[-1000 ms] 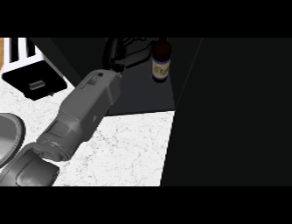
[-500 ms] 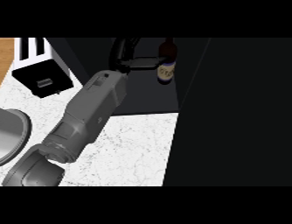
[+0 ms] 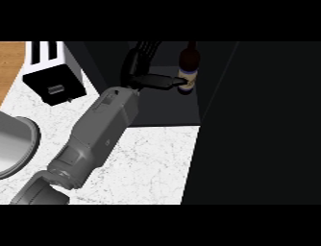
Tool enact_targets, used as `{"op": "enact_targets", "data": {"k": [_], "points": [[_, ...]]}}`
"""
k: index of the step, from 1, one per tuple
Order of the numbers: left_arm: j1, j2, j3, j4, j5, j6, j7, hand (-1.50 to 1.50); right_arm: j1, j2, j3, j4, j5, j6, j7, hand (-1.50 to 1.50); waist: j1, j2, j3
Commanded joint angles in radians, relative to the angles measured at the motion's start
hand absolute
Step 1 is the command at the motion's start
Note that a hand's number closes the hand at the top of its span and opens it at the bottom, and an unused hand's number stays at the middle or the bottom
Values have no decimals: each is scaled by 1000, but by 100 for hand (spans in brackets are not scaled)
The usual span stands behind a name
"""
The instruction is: Pick up the wine, place it into the cabinet and close the cabinet
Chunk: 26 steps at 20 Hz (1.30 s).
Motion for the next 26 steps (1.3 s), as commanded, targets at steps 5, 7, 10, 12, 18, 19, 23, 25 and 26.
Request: {"op": "enact_targets", "data": {"k": [5, 7, 10, 12, 18, 19, 23, 25, 26], "points": [[192, 0, -125, -224, 73, -35, 41, -150, 65, -36, -25, -215, -51, -4, 85, -150, 21, -13, 0], [256, 0, -148, -285, 95, -22, 55, -150, 50, -21, -2, -212, -1, -34, 113, -150, 25, -8, -1], [312, 0, -204, -405, 123, 44, 89, -150, 65, -32, -13, -219, -32, -19, 99, -150, 21, -8, 0], [421, 7, -220, -460, 76, 5, 93, -150, 95, -32, -29, -223, -36, -29, 68, -150, 43, -15, 0], [609, 53, -281, -718, 64, 57, 143, -150, 88, -42, 8, -233, 5, -29, 95, -150, 35, -5, 0], [673, 44, -315, -789, 66, 55, 155, -150, 65, -36, -5, -206, -18, -27, 87, -150, 49, -8, 0], [770, 83, -306, -898, 77, 56, 172, -150, 75, -55, -37, -215, -25, -17, 83, -150, 27, 2, 0], [848, 89, -338, -981, 63, 74, 173, -150, 69, -63, -23, -220, 8, -25, 109, -150, 29, 2, 0], [898, 107, -336, -982, 81, 29, 151, -150, 74, -88, -61, -235, -32, -7, 110, -150, 27, 3, 0]]}}
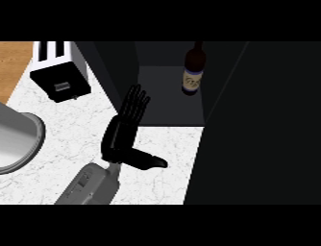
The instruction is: Pick up the wine, place it into the cabinet and close the cabinet
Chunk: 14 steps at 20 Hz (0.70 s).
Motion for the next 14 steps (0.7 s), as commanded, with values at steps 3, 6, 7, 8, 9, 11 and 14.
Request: {"op": "enact_targets", "data": {"k": [3, 6, 7, 8, 9, 11, 14], "points": [[206, 102, 12, -172, 43, -80, -11, -150, 70, -81, 34, -244, -10, 46, 93, -150, -7, 2, -1], [250, 102, -2, -214, 17, -70, -25, -150, 91, -79, 80, -189, -3, 79, 30, -150, -14, 4, 0], [240, 162, 56, -254, 63, -88, 21, -150, 50, -96, 56, -222, -26, 87, 74, -150, -4, 4, -1], [276, 147, 24, -258, 26, -84, -19, -150, 75, -106, 49, -220, -45, 106, 34, -150, -11, 4, 0], [271, 160, 43, -284, 51, -95, 1, -150, 23, -83, 60, -198, -87, 115, 64, -150, 1, 7, 0], [321, 207, 68, -238, 50, -167, -59, -150, 75, -118, 116, -187, -59, 167, 9, -150, -13, 4, 0], [329, 246, 99, -320, 64, -155, -26, -150, 41, -154, 167, -166, -77, 247, 27, 150, 4, 5, 0]]}}
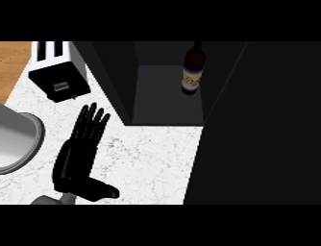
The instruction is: Pick up the wine, place it into the cabinet and close the cabinet
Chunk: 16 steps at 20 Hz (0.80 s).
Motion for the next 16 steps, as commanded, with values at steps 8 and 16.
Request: {"op": "enact_targets", "data": {"k": [8, 16], "points": [[45, 190, 199, -41, 109, -125, 42, -150, 10, -54, 174, -212, 6, 122, 72, 150, -12, 0, -1], [82, 247, 285, 13, 146, -246, 0, -150, -137, 14, 187, -223, 3, 109, 198, 150, 2, 6, -4]]}}
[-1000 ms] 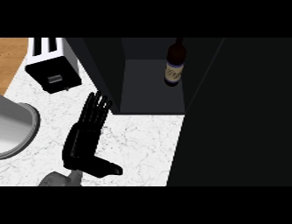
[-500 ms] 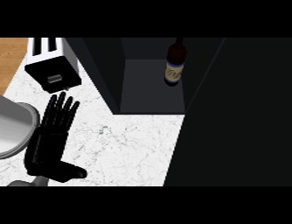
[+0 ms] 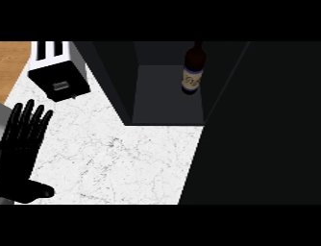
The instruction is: Pick up the wine, place it into the cabinet and close the cabinet
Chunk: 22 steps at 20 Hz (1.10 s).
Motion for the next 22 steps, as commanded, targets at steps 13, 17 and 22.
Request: {"op": "enact_targets", "data": {"k": [13, 17, 22], "points": [[10, 75, 88, 19, 58, -109, 29, -150, -203, 203, 126, -92, -50, 0, 202, 150, 32, 8, -3], [6, 102, 112, 20, 86, -127, 53, -150, -262, 253, 98, -48, -86, 6, 246, 150, 53, 10, -4], [-38, 111, 110, 44, 90, -153, 68, -150, -413, 357, 53, 66, -113, 8, 313, 150, 69, 17, -5]]}}
